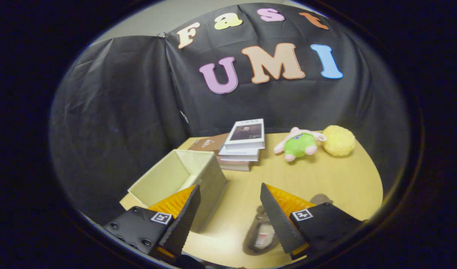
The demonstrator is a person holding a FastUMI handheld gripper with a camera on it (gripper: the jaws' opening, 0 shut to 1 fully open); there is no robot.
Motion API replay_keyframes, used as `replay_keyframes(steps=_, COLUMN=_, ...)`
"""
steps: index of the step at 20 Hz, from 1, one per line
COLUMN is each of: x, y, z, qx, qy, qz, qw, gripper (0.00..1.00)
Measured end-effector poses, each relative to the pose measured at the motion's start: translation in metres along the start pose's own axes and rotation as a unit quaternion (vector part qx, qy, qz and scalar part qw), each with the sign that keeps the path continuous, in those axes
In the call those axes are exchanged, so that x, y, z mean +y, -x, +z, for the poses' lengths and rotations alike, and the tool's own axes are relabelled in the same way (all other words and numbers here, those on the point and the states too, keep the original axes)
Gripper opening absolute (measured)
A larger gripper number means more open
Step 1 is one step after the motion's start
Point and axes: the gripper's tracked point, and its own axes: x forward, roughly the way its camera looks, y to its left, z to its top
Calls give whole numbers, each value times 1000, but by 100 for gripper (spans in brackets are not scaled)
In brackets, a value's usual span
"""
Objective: Open the storage box then place both shoes into the box .Put the left shoe in first, then the right shoe, with the right side of both shoes facing outward in a uniform manner.
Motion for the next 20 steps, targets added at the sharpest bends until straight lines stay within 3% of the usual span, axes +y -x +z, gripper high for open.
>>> replay_keyframes(steps=6, x=-55, y=-9, z=-71, qx=59, qy=-7, qz=-30, qw=998, gripper=100)
replay_keyframes(steps=15, x=-86, y=-44, z=-149, qx=164, qy=5, qz=-6, qw=986, gripper=99)
replay_keyframes(steps=20, x=-87, y=-54, z=-164, qx=201, qy=-9, qz=10, qw=980, gripper=71)
